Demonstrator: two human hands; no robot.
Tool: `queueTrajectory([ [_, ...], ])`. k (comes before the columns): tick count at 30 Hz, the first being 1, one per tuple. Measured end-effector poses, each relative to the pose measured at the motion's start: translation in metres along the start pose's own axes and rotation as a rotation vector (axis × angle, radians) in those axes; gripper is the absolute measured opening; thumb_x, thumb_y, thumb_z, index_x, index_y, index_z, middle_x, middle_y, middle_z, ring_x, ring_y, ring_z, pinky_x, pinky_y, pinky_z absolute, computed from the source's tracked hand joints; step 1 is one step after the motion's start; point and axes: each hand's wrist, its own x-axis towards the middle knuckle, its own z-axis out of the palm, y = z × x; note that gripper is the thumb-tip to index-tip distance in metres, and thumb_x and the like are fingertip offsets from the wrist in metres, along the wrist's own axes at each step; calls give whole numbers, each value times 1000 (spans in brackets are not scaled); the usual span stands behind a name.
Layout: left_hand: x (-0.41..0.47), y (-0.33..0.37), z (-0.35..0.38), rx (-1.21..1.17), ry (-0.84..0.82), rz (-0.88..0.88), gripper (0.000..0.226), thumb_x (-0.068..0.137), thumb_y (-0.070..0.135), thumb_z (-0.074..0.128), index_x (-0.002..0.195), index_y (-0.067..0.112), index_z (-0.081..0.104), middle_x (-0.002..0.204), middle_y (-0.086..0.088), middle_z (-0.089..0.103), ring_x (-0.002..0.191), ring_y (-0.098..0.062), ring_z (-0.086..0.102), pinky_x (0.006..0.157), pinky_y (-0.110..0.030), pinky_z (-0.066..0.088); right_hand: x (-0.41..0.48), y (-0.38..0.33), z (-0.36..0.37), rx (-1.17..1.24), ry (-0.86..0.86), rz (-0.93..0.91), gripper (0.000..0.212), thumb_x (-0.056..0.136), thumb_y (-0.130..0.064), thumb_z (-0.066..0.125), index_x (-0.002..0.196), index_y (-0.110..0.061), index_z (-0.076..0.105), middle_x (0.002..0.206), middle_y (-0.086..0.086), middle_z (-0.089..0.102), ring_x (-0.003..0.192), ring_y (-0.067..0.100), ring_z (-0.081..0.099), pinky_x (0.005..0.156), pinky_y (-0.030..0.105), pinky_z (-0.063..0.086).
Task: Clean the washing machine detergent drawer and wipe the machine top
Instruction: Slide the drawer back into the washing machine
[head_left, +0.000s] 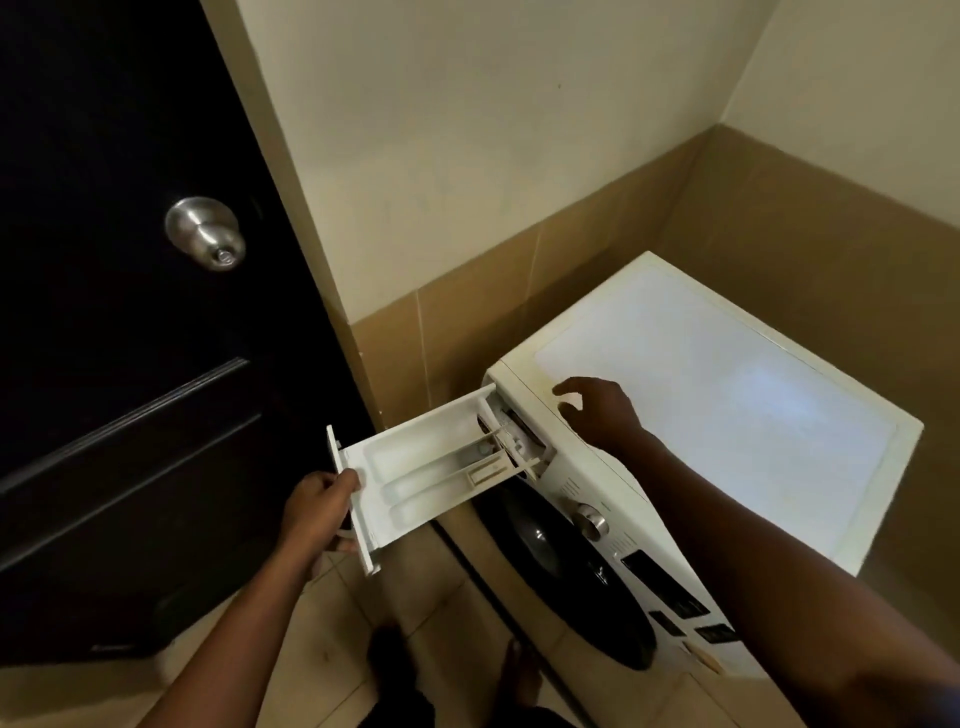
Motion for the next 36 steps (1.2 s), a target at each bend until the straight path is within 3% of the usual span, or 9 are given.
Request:
queueTrajectory([
  [5, 31, -15, 1, -20, -27, -32, 31, 97, 28, 62, 119, 6, 61, 105, -17, 67, 88, -37, 68, 60, -45, 62, 8, 22, 26, -194, -161, 102, 53, 98, -21, 61, 149, -27, 50, 157, -2, 47, 139, 25, 50, 111, 38, 44],
  [8, 45, -20, 6, -28, -66, -45, 31, 99, 23, 60, 124, 5, 57, 115, -19, 65, 90, -35, 65, 56, -37, 58, 5, 29, 43, -308, -210, 144, 60, 99, -21, 57, 156, -29, 39, 159, -3, 43, 135, 26, 52, 106, 37, 46],
  [12, 62, -31, 14, -34, -162, -68, 44, 93, 27, 64, 130, 5, 55, 118, -19, 64, 99, -39, 67, 61, -50, 63, 2, 34, 48, -284, -182, 157, 70, 93, -9, 58, 157, -30, 37, 162, -3, 39, 135, 27, 51, 110, 37, 41],
  [15, 71, -44, 24, -4, -183, -104, 63, 76, 43, 65, 128, 8, 56, 116, -17, 65, 98, -37, 67, 60, -51, 63, 1, 37, 52, -266, -167, 168, 73, 93, -5, 57, 158, -29, 35, 163, -2, 36, 138, 29, 48, 113, 36, 38],
  [20, 75, -48, 41, 16, -186, -139, 53, 79, 44, 64, 117, 8, 59, 109, -15, 66, 93, -35, 67, 62, -52, 64, 3, 32, 55, -340, -213, 178, 75, 96, -6, 53, 161, -28, 22, 170, -4, 15, 151, 25, 30, 118, 30, 25],
  [23, 81, -47, 51, 87, -192, -104, 58, 72, 52, 62, 108, 7, 61, 101, -16, 69, 86, -33, 69, 63, -50, 64, 4, 33, 58, -353, -206, 165, 76, 95, -6, 55, 161, -27, 23, 170, -3, 15, 151, 26, 31, 118, 31, 26],
  [26, 81, -42, 58, 49, -193, -92, 58, 72, 50, 60, 106, 4, 61, 96, -19, 70, 81, -31, 70, 51, -39, 61, 5, 31, 58, -320, -180, 177, 75, 94, -4, 55, 160, -26, 27, 169, -2, 18, 152, 25, 29, 119, 32, 26],
  [28, 82, -38, 62, 18, -168, -98, 59, 71, 50, 60, 108, 4, 60, 95, -18, 69, 81, -33, 70, 49, -40, 61, 5, 32, 57, -297, -171, 174, 75, 93, -4, 57, 159, -27, 30, 168, -3, 21, 152, 24, 29, 119, 33, 28],
  [36, 85, -43, 80, 47, -80, -48, 65, 66, 59, 58, 107, 9, 61, 99, -10, 70, 83, -30, 71, 66, -49, 64, 5, 38, 56, -255, -164, 171, 72, 92, -8, 61, 156, -30, 37, 166, -4, 29, 149, 24, 36, 118, 36, 35],
])
